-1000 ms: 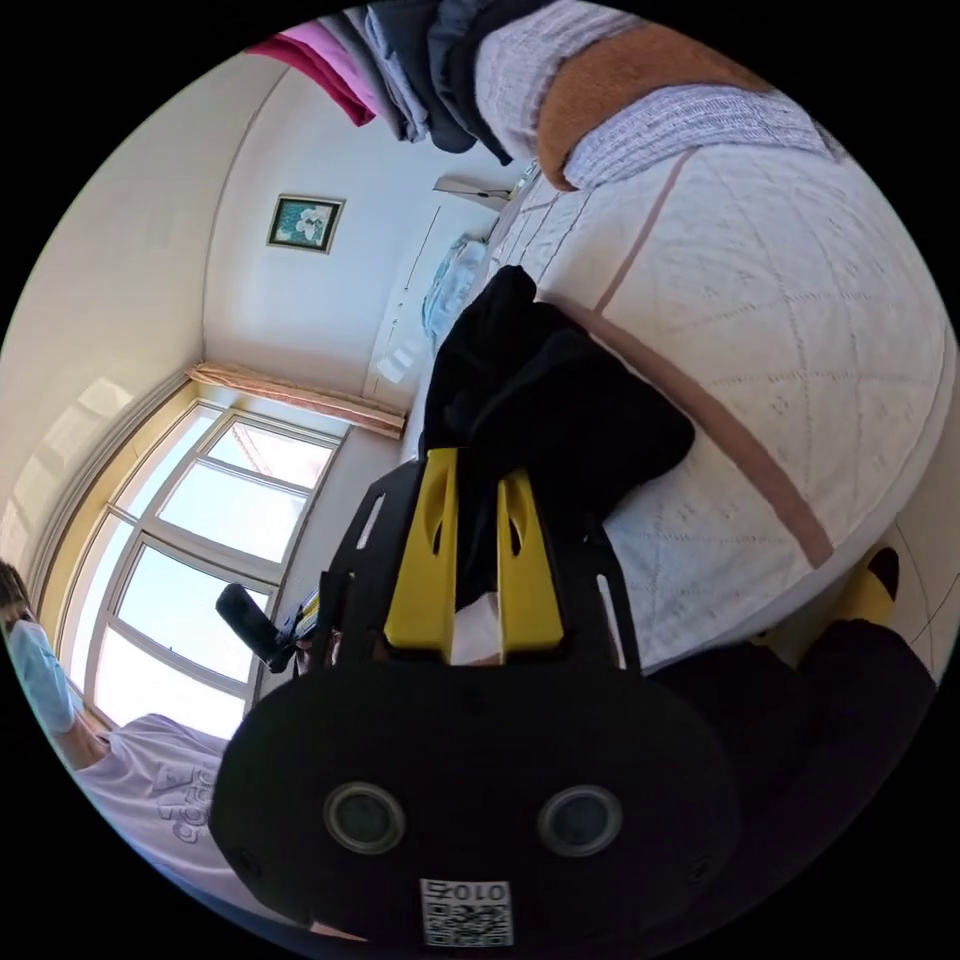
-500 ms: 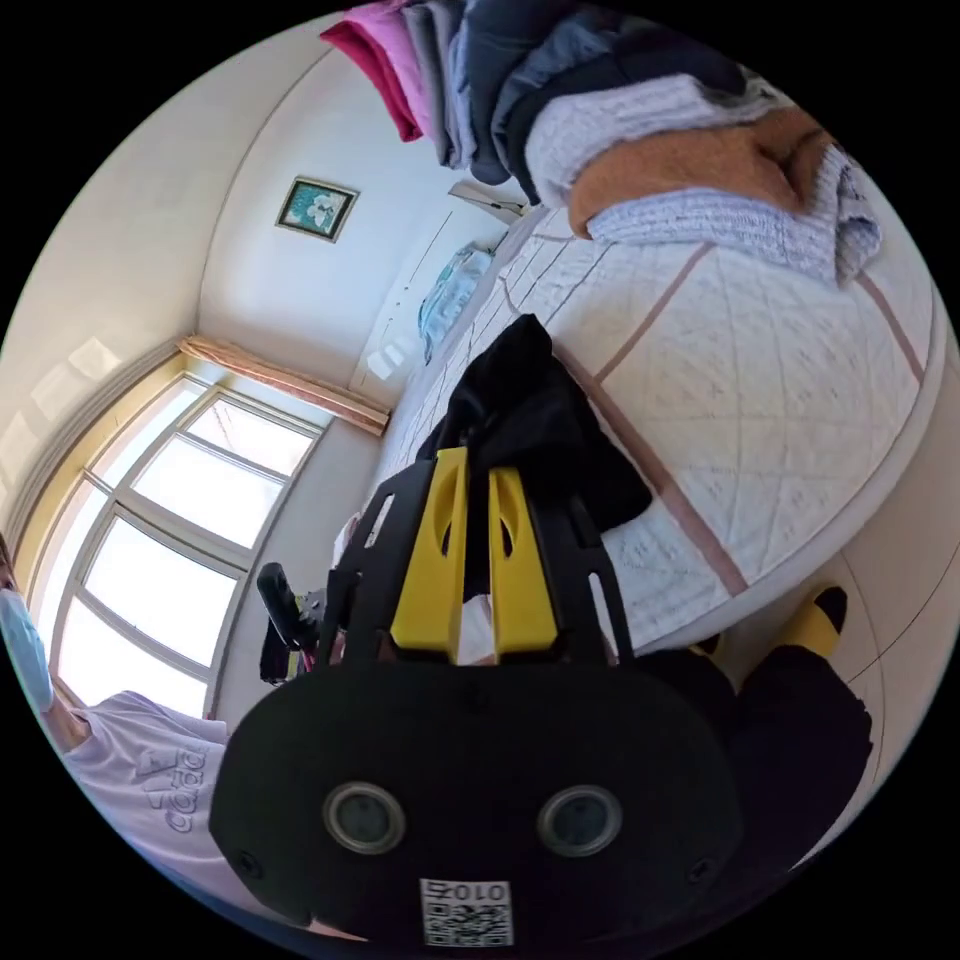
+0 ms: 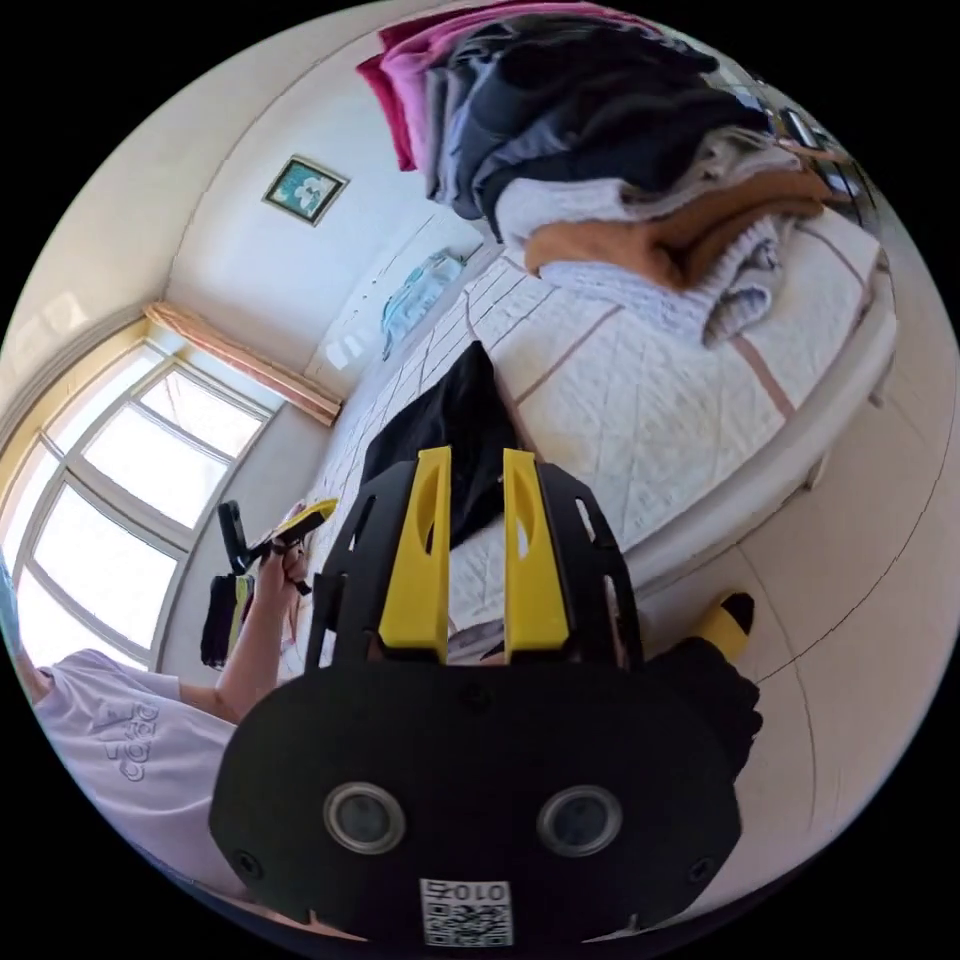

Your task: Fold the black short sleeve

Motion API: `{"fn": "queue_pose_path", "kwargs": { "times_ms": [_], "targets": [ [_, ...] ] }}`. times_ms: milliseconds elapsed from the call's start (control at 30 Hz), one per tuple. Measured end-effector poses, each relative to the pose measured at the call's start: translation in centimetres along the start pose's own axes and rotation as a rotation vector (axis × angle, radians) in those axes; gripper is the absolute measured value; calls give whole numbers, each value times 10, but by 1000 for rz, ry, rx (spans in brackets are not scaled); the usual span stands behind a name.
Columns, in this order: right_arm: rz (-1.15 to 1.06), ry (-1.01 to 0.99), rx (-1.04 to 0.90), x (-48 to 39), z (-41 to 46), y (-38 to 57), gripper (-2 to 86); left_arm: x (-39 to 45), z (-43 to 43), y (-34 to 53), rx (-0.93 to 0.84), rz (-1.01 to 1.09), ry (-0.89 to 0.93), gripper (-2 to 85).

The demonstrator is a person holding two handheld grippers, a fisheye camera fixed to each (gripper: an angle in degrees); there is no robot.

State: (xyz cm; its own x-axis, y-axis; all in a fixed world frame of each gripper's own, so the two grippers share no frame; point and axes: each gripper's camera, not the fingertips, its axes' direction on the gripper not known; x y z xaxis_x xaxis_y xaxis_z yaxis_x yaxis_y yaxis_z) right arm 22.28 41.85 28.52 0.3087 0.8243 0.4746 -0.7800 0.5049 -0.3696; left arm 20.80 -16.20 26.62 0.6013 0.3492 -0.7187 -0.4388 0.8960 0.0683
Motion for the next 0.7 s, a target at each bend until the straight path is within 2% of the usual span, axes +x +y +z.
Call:
{"fn": "queue_pose_path", "kwargs": {
  "times_ms": [67, 167, 233, 367, 500, 567, 700],
  "targets": [
    [-128, -5, -35, -24, 17, -18, 84, -19, 14, -23, 27, 34, 37, 120],
    [-219, 52, -207, -37, 55, -27, 83, -40, 46, -60, -37, 111, 105, 124],
    [-249, 91, -238, -45, 67, -19, 80, -50, 69, -76, -79, 173, 204, 121],
    [-266, 166, -237, -55, 74, -3, 64, -58, 92, -85, -110, 227, 312, 94],
    [-242, 30, -216, -54, 53, -3, 45, -77, 107, -87, -127, 188, 409, 59],
    [-249, -14, -201, -52, 38, -1, 38, -78, 109, -90, -133, 203, 410, 52],
    [-201, 96, -309, -36, 55, 9, 29, -77, 117, -100, -174, 217, 371, 46]
  ]
}}
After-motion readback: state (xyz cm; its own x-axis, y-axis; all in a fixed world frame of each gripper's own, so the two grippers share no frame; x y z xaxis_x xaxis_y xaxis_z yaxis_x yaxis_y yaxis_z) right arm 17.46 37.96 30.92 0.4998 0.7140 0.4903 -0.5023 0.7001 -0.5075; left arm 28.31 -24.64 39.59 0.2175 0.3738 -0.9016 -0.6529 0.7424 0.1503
